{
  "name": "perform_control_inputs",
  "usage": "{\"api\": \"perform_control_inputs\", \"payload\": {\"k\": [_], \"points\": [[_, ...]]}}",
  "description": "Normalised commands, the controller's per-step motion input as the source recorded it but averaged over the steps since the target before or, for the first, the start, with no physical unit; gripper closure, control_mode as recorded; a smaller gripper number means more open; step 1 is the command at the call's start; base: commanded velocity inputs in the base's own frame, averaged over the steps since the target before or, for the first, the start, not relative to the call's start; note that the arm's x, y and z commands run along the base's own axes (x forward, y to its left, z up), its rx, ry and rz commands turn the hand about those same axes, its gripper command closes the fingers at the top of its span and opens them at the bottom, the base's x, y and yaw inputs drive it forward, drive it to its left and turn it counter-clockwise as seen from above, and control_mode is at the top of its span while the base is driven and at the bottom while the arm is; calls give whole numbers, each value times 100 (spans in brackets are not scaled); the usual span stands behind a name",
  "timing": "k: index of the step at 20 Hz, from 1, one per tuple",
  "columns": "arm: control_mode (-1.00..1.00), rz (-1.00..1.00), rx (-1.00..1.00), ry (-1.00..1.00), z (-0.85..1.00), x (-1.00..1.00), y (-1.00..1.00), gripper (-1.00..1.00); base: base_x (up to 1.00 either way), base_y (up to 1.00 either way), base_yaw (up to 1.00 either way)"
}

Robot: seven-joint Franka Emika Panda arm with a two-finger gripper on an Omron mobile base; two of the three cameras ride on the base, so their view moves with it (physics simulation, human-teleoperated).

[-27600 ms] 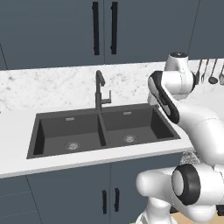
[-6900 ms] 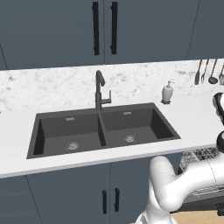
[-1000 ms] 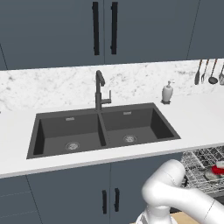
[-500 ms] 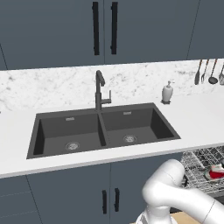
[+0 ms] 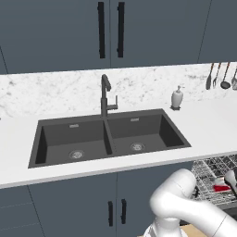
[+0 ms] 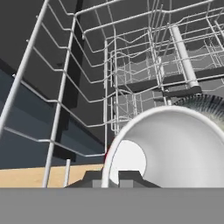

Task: Pick up the cup and bowl from the counter, place them in the dishwasher, and close the dishwasher door.

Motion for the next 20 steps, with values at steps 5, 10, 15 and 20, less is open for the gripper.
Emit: {"api": "perform_control_inputs", "payload": {"k": [5, 10, 15, 20], "points": [[-100, 0, -1, 6, -15, 6, 4, 100, 0, 0, 0], [-100, 0, 0, 15, -1, 0, 0, -100, 0, 0, 0], [-100, 0, 0, 3, 0, 0, 0, -100, 0, 0, 0], [-100, 0, 0, 0, 2, -4, 0, -100, 0, 0, 0]]}}
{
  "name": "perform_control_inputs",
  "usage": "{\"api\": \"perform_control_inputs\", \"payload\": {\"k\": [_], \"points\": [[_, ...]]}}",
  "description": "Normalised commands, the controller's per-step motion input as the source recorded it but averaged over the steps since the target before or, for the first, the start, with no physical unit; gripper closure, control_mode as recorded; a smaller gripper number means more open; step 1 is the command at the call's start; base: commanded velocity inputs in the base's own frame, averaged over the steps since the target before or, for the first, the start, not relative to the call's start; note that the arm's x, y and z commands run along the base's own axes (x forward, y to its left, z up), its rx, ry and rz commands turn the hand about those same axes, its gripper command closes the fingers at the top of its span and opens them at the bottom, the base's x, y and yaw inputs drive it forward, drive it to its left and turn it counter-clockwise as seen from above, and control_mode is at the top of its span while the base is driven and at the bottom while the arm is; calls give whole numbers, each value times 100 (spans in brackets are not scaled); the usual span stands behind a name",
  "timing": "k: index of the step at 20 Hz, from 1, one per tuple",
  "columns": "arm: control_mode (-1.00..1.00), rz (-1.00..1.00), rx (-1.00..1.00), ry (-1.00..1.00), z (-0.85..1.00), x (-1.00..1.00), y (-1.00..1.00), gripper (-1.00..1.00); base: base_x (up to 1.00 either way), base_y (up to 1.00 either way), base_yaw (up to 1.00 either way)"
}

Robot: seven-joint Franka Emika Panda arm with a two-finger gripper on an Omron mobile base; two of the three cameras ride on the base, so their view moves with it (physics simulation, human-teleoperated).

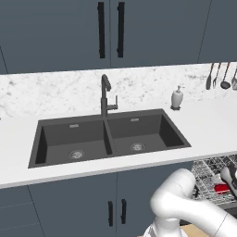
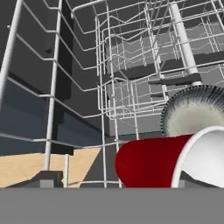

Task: Pick up the cup and bowl from the counter, place them in the dishwasher, and close the dishwasher door.

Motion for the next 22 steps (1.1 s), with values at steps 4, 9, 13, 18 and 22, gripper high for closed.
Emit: {"api": "perform_control_inputs", "payload": {"k": [4, 9, 13, 18, 22], "points": [[-100, 0, 0, -2, 29, -19, 0, -100, 0, 0, 0], [-100, -4, 0, 0, 34, -4, -16, -100, 0, 0, 0], [-100, -10, 0, 0, 42, -4, -18, -100, 0, 0, 0], [-100, -16, 0, 0, 48, -66, -14, -100, 0, 0, 0], [-100, -20, -9, 8, 22, -63, -24, -100, 0, 0, 0]]}}
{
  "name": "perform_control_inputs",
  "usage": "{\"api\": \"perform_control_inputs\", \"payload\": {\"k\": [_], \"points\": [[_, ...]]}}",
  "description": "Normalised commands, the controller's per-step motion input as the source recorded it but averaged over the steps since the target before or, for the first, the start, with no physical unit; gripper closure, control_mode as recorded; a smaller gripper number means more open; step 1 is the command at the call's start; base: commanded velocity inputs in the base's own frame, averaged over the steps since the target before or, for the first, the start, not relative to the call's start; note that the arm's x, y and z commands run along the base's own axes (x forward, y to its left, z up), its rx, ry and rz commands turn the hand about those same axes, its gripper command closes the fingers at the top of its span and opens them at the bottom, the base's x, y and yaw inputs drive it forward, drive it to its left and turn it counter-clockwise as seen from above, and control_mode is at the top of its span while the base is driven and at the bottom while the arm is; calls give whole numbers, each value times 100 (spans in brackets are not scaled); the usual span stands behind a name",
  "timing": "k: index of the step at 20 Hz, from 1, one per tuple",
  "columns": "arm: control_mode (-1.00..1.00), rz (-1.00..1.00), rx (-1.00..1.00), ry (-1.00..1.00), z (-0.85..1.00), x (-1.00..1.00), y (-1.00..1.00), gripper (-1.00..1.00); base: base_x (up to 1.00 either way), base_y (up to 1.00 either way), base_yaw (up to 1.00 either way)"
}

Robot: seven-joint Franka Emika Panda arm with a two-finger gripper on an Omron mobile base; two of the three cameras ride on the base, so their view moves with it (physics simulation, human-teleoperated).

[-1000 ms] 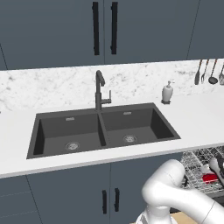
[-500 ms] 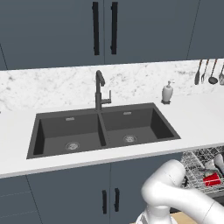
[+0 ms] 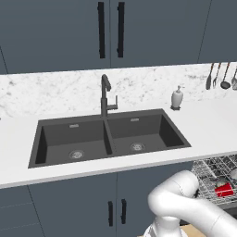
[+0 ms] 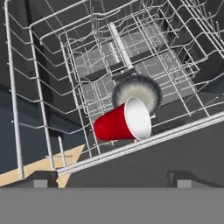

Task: Pick up the cup and bowl from the counter, place them in the dishwasher, and close the dishwasher door.

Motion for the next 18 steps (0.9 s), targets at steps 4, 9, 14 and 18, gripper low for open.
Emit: {"api": "perform_control_inputs", "payload": {"k": [4, 9, 14, 18], "points": [[-100, -9, -7, 17, -20, -41, -14, -100, 0, 0, 0], [-100, 0, -6, 16, -32, 3, 6, -100, 0, 0, 0], [-100, 1, 0, 5, -31, 7, 1, -100, 0, 0, 0], [-100, 1, 0, 0, -73, 17, 1, -100, 0, 0, 0]]}}
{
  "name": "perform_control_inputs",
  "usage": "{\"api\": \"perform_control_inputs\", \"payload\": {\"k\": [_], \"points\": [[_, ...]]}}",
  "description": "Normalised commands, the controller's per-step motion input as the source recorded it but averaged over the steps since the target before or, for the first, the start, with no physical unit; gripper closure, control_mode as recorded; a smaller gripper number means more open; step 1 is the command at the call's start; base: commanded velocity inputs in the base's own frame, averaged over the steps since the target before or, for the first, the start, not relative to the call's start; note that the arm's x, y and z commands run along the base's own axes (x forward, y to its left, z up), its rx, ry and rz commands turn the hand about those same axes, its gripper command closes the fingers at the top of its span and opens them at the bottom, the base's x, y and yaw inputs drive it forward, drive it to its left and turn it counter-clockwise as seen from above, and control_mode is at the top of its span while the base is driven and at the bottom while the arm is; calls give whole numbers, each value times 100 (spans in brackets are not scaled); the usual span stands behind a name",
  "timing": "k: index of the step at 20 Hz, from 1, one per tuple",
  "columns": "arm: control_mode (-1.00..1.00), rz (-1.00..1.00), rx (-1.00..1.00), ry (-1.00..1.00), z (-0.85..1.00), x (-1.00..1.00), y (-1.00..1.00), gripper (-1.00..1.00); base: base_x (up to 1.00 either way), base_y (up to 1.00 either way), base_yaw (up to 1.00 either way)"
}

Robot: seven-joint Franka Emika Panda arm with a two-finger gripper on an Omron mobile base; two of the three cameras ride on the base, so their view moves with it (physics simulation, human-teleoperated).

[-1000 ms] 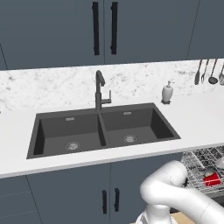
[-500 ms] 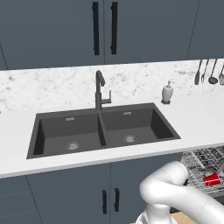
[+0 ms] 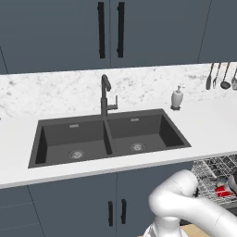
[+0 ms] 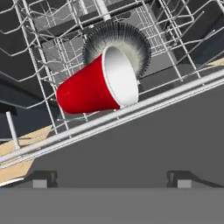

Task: Pick up the cup and bowl from the counter, place them in the dishwasher, and close the dishwasher door.

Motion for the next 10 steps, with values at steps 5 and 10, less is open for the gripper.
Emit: {"api": "perform_control_inputs", "payload": {"k": [5, 10], "points": [[-100, 2, 1, -1, -83, 32, 10, -100, 0, 0, 0], [-100, 2, 0, -8, -22, 52, 0, -100, 0, 0, 0]]}}
